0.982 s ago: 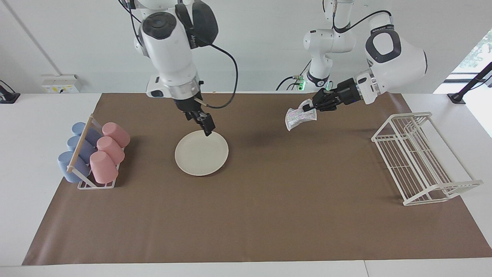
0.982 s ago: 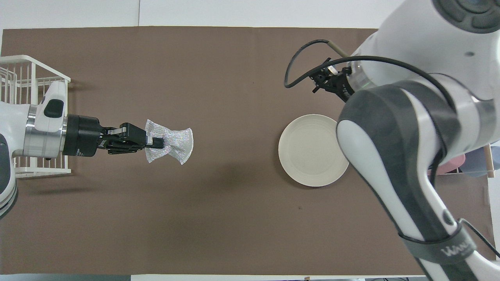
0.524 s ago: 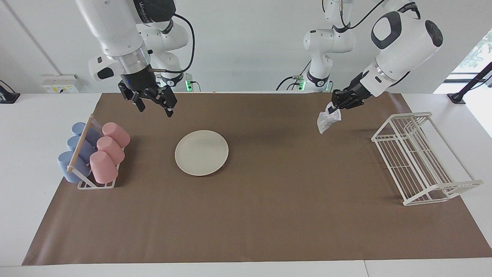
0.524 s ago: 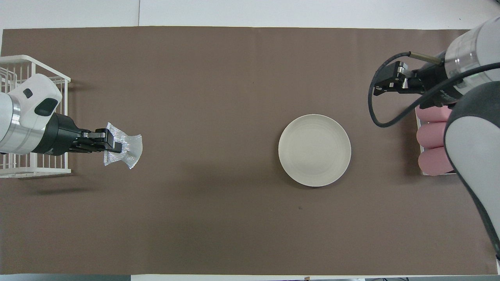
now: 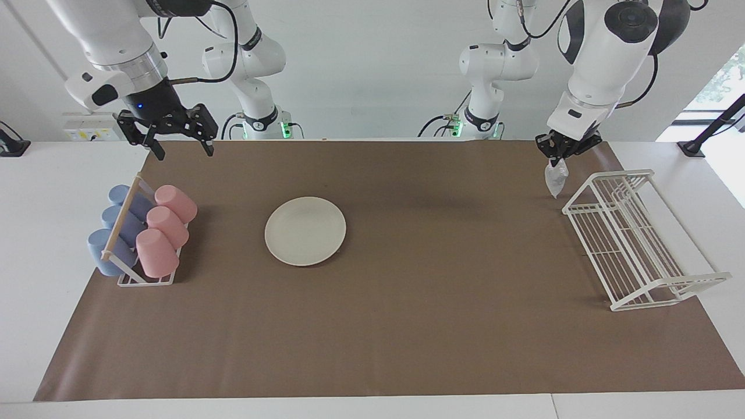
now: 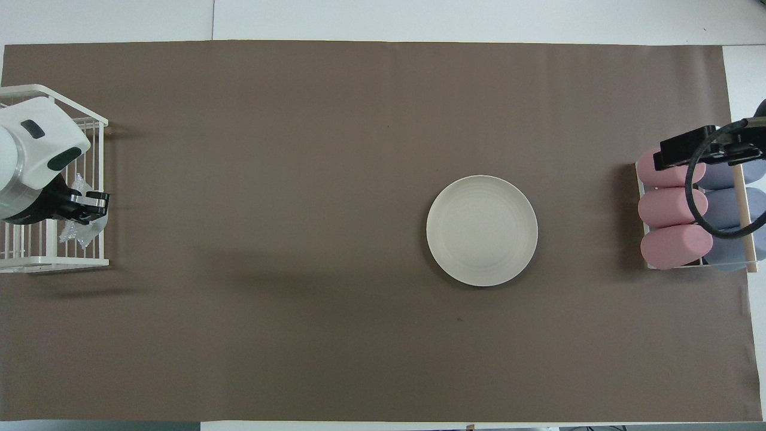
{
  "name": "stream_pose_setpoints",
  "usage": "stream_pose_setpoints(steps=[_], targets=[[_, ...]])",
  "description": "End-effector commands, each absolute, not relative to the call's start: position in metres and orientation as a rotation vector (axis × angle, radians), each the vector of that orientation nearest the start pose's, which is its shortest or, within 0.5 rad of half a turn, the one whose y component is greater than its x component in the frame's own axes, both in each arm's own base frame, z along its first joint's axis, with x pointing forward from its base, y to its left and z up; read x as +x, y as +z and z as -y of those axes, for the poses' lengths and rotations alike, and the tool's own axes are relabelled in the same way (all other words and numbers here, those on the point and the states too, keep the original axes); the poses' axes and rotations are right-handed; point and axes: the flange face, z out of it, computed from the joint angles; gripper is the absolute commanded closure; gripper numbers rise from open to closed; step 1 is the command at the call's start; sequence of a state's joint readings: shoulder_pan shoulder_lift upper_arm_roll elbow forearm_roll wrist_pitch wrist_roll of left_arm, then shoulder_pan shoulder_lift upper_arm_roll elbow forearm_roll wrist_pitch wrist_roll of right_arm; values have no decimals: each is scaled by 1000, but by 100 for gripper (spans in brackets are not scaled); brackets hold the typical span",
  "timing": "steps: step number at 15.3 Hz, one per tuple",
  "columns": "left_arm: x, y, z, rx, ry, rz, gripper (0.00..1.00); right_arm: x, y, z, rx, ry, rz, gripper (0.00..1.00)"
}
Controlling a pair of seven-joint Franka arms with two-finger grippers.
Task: Wipe plate with sponge
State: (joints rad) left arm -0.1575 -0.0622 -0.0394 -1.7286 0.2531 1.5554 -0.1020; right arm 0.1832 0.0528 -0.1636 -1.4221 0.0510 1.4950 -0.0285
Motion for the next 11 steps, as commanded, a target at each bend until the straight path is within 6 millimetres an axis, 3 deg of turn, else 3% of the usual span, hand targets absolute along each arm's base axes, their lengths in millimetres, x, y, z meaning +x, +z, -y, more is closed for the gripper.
stream_pose_setpoints(steps=[1, 2, 5, 11], targets=[[532, 594, 73, -2679, 70, -134, 100, 560, 656, -21, -3104, -32, 115, 0], [536, 593, 70, -2616, 56, -126, 100, 559, 655, -22, -3104, -25, 110, 0], [563, 554, 81, -2391, 25, -48, 100, 557, 655, -22, -3105, -13, 120, 0], [612, 478, 58, -2015, 47, -144, 100, 551, 660, -24, -3100, -20, 125, 0]])
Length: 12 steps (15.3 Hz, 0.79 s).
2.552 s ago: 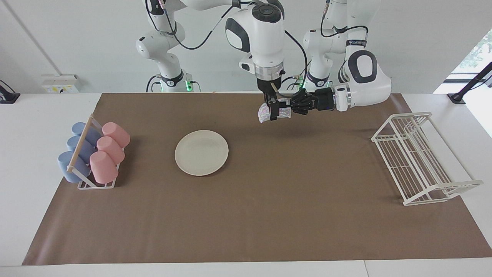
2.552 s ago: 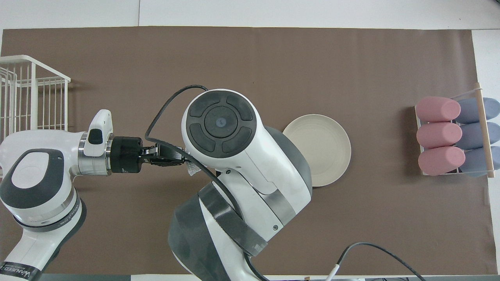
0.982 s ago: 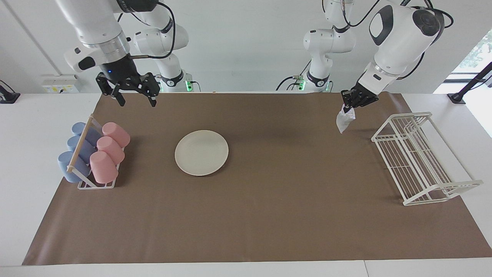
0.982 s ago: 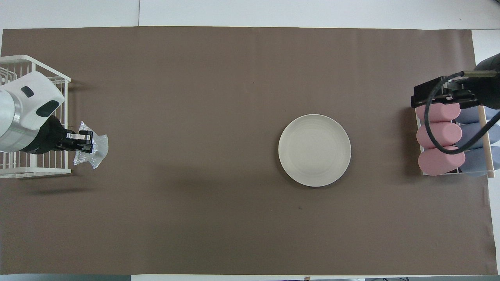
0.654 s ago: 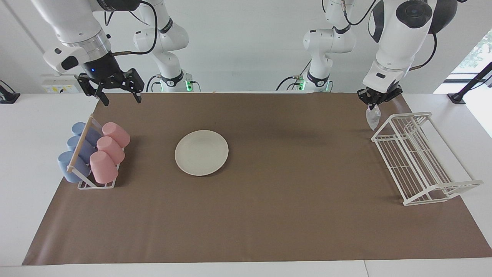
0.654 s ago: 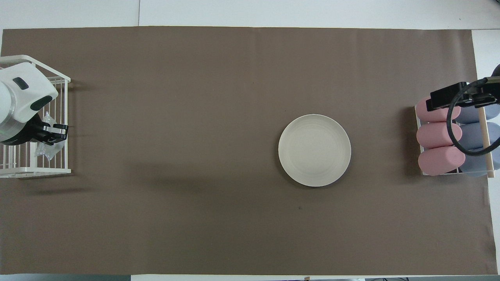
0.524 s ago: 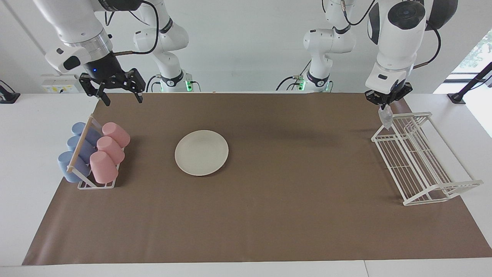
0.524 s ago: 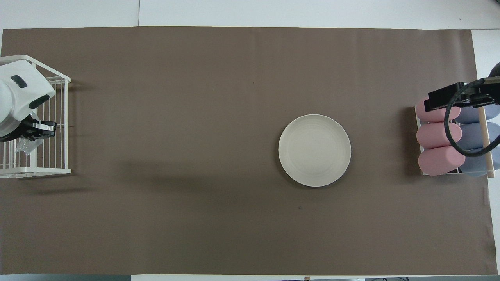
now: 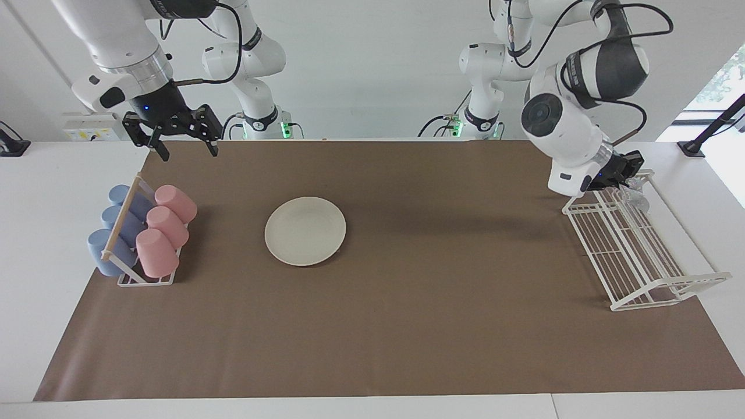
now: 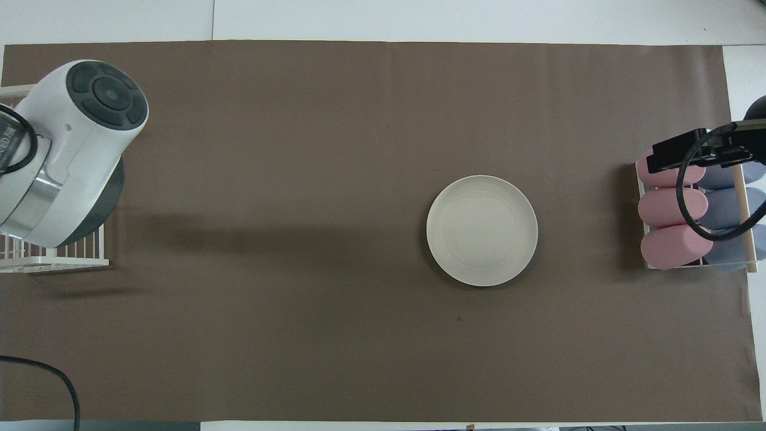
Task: Wipe plate with sponge
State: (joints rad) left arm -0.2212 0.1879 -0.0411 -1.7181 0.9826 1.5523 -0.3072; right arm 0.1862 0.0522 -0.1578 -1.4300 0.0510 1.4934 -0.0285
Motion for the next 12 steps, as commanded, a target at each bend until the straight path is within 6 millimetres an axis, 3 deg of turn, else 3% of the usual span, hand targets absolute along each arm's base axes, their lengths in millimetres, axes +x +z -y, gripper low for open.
stream_pose_setpoints(steps=[1, 4, 6, 8, 10, 12], targets=[[619, 465, 57, -1974, 45, -153, 100, 549, 665, -29, -3105, -33, 141, 0], [626, 425, 57, -1944, 18, -87, 100, 546, 663, -20, -3107, -3, 118, 0], [630, 419, 48, -1965, 1, -95, 100, 540, 657, -1, -3104, 43, 77, 0], [629, 411, 43, -1981, -9, -93, 100, 527, 637, 5, -3091, 105, 62, 0], [625, 401, 40, -1991, -20, -82, 100, 524, 614, 10, -3084, 61, 48, 0], [622, 395, 38, -2008, -38, -56, 100, 521, 606, 17, -3079, 38, 27, 0]])
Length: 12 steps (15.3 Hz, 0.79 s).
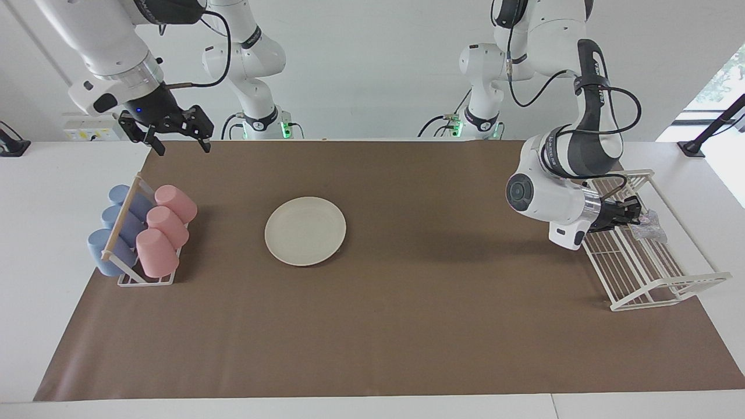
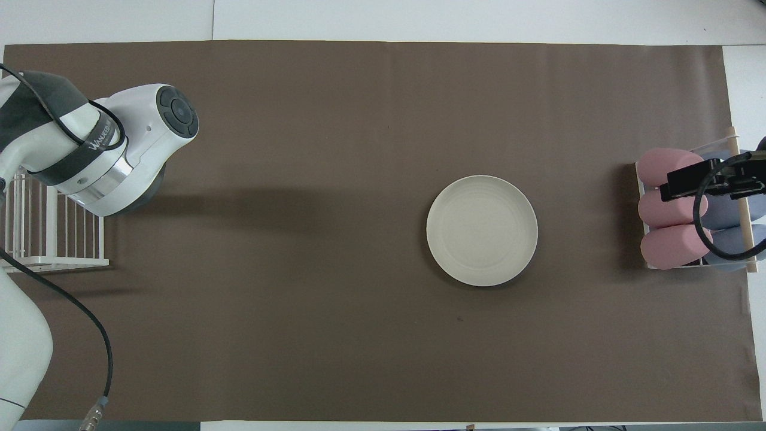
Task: Wipe plate with sponge
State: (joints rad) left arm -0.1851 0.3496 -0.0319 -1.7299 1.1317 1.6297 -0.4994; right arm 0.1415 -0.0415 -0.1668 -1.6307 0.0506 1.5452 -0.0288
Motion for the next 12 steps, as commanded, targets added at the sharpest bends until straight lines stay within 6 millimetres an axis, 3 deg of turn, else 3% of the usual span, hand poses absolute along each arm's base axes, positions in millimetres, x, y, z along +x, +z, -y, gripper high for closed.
stream_pose_setpoints(steps=[1, 6, 7, 8, 9, 12], targets=[[622, 393, 37, -2011, -37, -58, 100, 520, 607, 16, -3081, 41, 30, 0], [622, 391, 40, -2044, -39, -57, 97, 530, 592, 42, -3075, 96, 9, 0], [621, 391, 41, -2054, -33, -52, 83, 534, 595, 44, -3076, 86, 39, 0], [621, 390, 41, -2059, -32, -51, 52, 536, 600, 46, -3078, 67, 40, 0], [621, 390, 43, -2060, -34, -54, 35, 537, 607, 47, -3079, 41, 31, 0], [621, 390, 43, -2062, -33, -56, 25, 532, 610, 50, -3080, 19, 35, 0]])
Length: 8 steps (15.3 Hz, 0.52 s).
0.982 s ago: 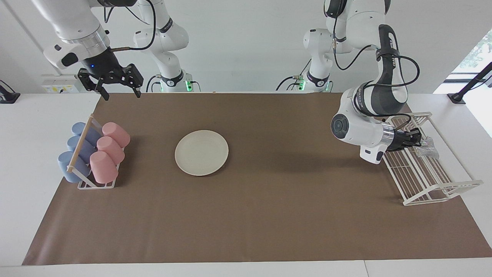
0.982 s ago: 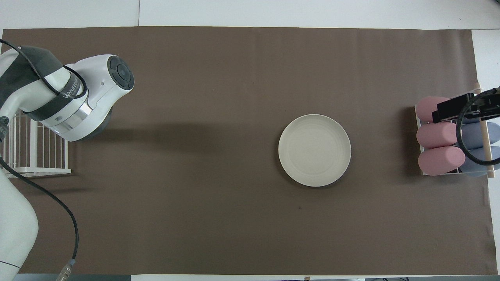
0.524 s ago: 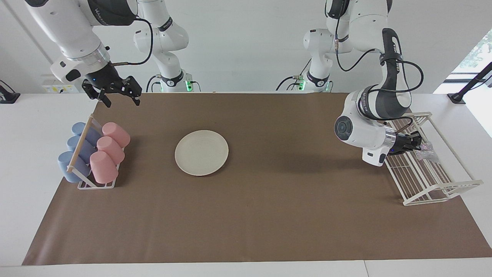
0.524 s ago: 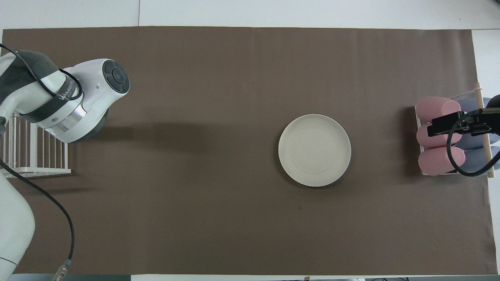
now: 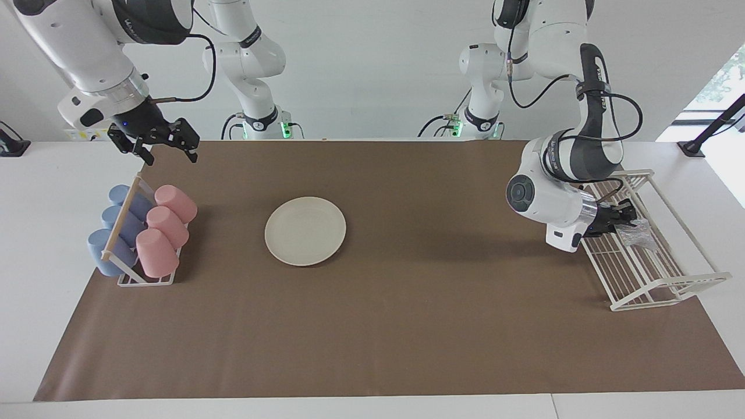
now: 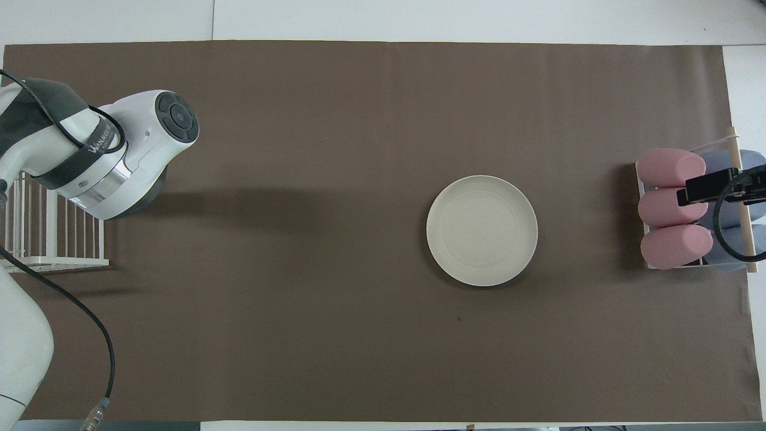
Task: Wipe plate with sponge
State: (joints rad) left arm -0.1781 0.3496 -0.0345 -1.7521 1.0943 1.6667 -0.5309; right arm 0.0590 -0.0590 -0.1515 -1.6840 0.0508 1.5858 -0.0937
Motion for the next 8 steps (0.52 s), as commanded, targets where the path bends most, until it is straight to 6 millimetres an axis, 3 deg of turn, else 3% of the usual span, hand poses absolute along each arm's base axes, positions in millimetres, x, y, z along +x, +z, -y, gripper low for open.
stream_pose_setpoints(steps=[1, 4, 5, 8], targets=[[621, 390, 43, -2062, -32, -61, 17, 533, 611, 51, -3082, 5, 28, 0], [622, 392, 44, -2065, -35, -61, 9, 533, 607, 57, -3083, 1, -13, 0], [622, 399, 44, -2081, -43, -54, 0, 532, 606, 57, -3082, 22, -15, 0], [626, 433, 42, -2337, -75, 93, 0, 531, 608, 57, -3082, 20, -17, 0]])
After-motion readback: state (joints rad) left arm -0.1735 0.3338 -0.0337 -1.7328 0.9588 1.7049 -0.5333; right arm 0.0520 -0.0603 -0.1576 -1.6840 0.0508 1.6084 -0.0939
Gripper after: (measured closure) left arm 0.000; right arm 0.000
